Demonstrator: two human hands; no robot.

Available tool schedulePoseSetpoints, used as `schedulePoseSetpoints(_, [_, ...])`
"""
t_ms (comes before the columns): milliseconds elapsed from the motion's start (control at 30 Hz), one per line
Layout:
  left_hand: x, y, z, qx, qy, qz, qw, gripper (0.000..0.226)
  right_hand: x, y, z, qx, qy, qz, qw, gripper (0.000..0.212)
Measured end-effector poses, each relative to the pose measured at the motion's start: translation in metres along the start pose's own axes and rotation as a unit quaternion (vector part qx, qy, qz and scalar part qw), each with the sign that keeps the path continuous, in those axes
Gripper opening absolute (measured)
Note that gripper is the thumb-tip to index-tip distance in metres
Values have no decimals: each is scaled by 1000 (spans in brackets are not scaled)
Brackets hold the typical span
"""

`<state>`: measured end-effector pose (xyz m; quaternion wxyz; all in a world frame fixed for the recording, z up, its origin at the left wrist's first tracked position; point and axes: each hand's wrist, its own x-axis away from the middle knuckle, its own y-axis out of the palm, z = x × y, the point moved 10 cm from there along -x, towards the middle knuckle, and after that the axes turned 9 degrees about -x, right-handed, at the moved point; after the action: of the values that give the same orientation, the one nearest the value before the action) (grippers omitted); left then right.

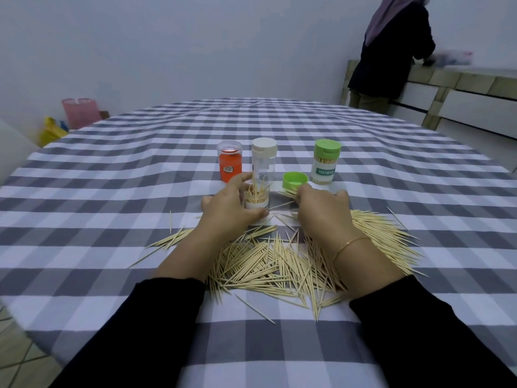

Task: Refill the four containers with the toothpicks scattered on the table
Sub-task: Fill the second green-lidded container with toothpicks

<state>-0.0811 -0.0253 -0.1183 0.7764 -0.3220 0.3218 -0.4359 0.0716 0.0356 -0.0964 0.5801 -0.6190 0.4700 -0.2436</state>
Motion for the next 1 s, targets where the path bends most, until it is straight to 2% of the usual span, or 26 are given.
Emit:
schedulePoseSetpoints(133, [0, 0, 0, 0, 2, 1, 1000, 77, -8, -3, 14, -175, 38, 6, 984, 19])
schedulePoseSetpoints(200, [1, 1, 1, 1, 3, 2, 1000, 78, -9, -3, 15, -301, 53, 10, 952, 20])
schedulePoseSetpoints(233, [1, 1, 2, 4, 5, 2, 1000, 78, -9, -2, 17, -382, 66, 16, 922, 19])
schedulePoseSetpoints(300, [2, 3, 4, 14, 8, 2, 1000, 80, -8, 2, 19, -547, 102, 23, 831, 17])
schedulePoseSetpoints(367, [2, 5, 6, 18, 10, 0, 1000, 80, -9, 5, 23, -646, 128, 31, 751, 20])
schedulePoseSetpoints(500, [1, 10, 6, 19, 15, -2, 1000, 84, -10, 10, 27, -718, 156, 65, 676, 23])
schedulePoseSetpoints(567, [0, 12, 5, 22, 14, -4, 1000, 86, -12, 12, 27, -723, 161, 85, 666, 23])
schedulePoseSetpoints(767, [-1, 15, 3, 20, 11, -4, 1000, 87, -13, -7, 20, -710, 123, 148, 677, 21])
schedulePoseSetpoints(867, [-3, 17, 3, 22, 12, -4, 1000, 88, -11, -17, 9, -697, 82, 149, 696, 22])
schedulePoseSetpoints(1000, [-1, 17, 5, 28, 17, -5, 999, 87, -10, -16, -14, -667, 33, 112, 736, 22])
